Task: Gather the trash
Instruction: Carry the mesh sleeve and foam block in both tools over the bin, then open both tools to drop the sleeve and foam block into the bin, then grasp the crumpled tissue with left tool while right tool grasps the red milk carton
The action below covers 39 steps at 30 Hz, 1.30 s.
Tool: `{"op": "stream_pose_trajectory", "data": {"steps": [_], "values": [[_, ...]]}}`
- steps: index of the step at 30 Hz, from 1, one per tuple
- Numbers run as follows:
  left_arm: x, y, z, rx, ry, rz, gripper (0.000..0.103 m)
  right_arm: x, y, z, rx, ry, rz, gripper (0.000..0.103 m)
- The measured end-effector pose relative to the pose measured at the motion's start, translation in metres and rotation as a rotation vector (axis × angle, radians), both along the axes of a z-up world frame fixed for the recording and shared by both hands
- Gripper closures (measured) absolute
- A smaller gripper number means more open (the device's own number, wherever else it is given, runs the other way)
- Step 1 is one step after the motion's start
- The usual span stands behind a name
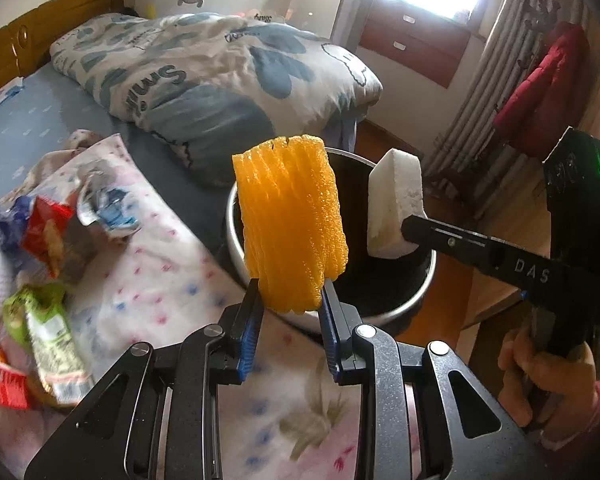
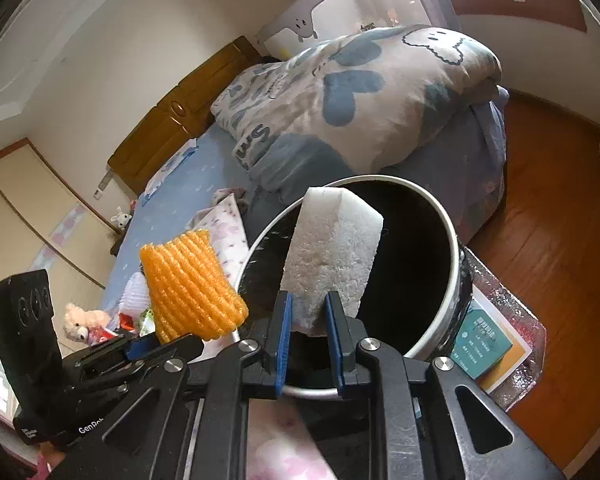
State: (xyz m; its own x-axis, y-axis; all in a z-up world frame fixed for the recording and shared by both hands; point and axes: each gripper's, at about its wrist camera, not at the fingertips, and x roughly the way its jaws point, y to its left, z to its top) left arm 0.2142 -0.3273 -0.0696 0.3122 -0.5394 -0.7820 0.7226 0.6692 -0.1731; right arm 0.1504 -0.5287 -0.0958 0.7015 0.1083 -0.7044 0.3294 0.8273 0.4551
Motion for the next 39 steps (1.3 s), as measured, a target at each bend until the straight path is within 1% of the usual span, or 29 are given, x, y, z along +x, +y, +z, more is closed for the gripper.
{"op": "stream_pose_trajectory", "data": {"steps": [5, 7, 9, 11, 12, 13, 14, 15, 16, 19, 21, 25, 27, 28, 29, 30, 31, 33, 34, 36, 37, 39], "values": [[0.006, -0.017, -0.008, 0.027, 0.009, -0.014, 0.075, 0.008, -0.008, -0.007, 0.002, 0.028, -0.001, 0.085], [0.009, -0.02, -0.011, 0.033, 0.016, -0.015, 0.07, 0.01, -0.011, -0.009, 0.009, 0.035, 0.002, 0.081], [0.011, -0.021, -0.014, 0.039, 0.018, -0.011, 0.061, 0.01, -0.012, -0.011, 0.012, 0.042, 0.003, 0.078], [0.013, -0.021, -0.017, 0.041, 0.02, -0.005, 0.057, 0.009, -0.016, -0.012, 0.021, 0.043, -0.006, 0.076], [0.013, -0.02, -0.018, 0.044, 0.022, -0.001, 0.051, 0.009, -0.019, -0.013, 0.03, 0.044, -0.014, 0.071], [0.013, -0.018, -0.019, 0.042, 0.028, 0.005, 0.048, 0.007, -0.021, -0.014, 0.036, 0.043, -0.022, 0.066], [0.013, -0.015, -0.02, 0.039, 0.033, 0.014, 0.044, 0.006, -0.021, -0.014, 0.037, 0.042, -0.025, 0.057], [0.013, -0.012, -0.021, 0.035, 0.038, 0.021, 0.042, 0.004, -0.021, -0.013, 0.04, 0.035, -0.031, 0.052], [0.013, -0.008, -0.022, 0.03, 0.045, 0.028, 0.042, 0.002, -0.02, -0.013, 0.042, 0.03, -0.035, 0.052], [0.009, 0.009, -0.023, 0.005, 0.066, 0.055, 0.04, -0.004, -0.014, -0.008, 0.036, 0.014, -0.045, 0.049], [0.003, 0.023, -0.022, -0.009, 0.061, 0.082, 0.04, -0.008, -0.008, -0.003, 0.024, -0.003, -0.05, 0.039], [-0.011, 0.061, -0.014, -0.053, 0.025, 0.168, 0.038, -0.017, 0.018, 0.009, -0.018, -0.044, -0.038, 0.031], [-0.017, 0.077, -0.011, -0.075, 0.011, 0.203, 0.036, -0.019, 0.026, 0.012, -0.028, -0.052, -0.03, 0.021], [-0.02, 0.087, -0.009, -0.094, 0.008, 0.22, 0.035, -0.021, 0.035, 0.016, -0.032, -0.06, -0.026, 0.019], [-0.024, 0.1, -0.008, -0.129, 0.006, 0.247, 0.033, -0.022, 0.039, 0.016, -0.033, -0.063, -0.024, 0.016], [-0.027, 0.107, -0.007, -0.141, 0.003, 0.269, 0.026, -0.024, 0.049, 0.019, -0.038, -0.075, -0.021, 0.015], [-0.029, 0.115, -0.007, -0.148, -0.003, 0.298, 0.024, -0.024, 0.052, 0.02, -0.042, -0.08, -0.018, 0.015], [-0.032, 0.129, -0.008, -0.131, -0.012, 0.326, 0.023, -0.026, 0.064, 0.022, -0.059, -0.09, -0.004, 0.013], [-0.034, 0.134, -0.009, -0.093, -0.025, 0.331, 0.023, -0.026, 0.076, 0.022, -0.08, -0.096, 0.016, 0.013], [-0.039, 0.143, -0.011, -0.034, -0.071, 0.346, 0.023, -0.026, 0.086, 0.022, -0.097, -0.099, 0.032, 0.013], [-0.041, 0.149, -0.012, -0.019, -0.085, 0.356, 0.022, -0.025, 0.095, 0.021, -0.109, -0.099, 0.047, 0.013], [-0.042, 0.166, -0.015, -0.04, -0.071, 0.379, 0.021, -0.023, 0.111, 0.016, -0.114, -0.102, 0.087, 0.013]]}}
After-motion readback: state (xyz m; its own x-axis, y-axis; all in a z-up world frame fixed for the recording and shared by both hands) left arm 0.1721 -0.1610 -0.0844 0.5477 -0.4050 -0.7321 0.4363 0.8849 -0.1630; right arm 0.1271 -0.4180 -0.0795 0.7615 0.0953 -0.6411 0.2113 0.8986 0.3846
